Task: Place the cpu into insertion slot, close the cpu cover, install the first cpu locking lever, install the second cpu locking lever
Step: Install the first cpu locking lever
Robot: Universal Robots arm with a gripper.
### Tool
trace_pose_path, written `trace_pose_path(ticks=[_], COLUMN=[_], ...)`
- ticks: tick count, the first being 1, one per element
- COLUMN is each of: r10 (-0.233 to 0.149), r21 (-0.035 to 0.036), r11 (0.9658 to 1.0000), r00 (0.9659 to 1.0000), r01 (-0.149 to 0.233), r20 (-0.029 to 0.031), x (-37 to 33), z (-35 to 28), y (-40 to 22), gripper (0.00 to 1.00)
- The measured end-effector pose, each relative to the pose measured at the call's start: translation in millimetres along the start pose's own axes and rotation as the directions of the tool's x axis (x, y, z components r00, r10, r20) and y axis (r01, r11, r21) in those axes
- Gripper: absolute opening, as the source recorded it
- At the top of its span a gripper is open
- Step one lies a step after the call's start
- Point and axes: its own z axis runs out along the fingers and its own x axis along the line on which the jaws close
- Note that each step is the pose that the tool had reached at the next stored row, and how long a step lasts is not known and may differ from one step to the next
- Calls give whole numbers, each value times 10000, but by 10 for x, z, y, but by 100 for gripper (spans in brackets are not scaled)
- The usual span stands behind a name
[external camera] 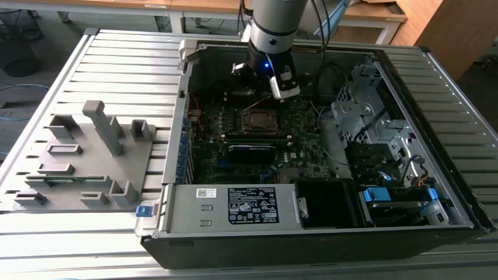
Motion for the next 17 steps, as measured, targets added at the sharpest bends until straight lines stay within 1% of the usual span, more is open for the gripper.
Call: trace_pose_path(ticks=[2, 6, 11, 17], r10=[5, 4, 5, 6], r21=[171, 183, 183, 189], r11=[9999, 9998, 9998, 9998], r00=[10000, 10000, 10000, 10000], r01=[-5, -5, -5, -7], r20=[26, 26, 27, 28], x=[0, -4, -34, -122], z=[4, 23, 54, 78], y=[2, 15, 58, 75], gripper=[10, 10, 10, 10])
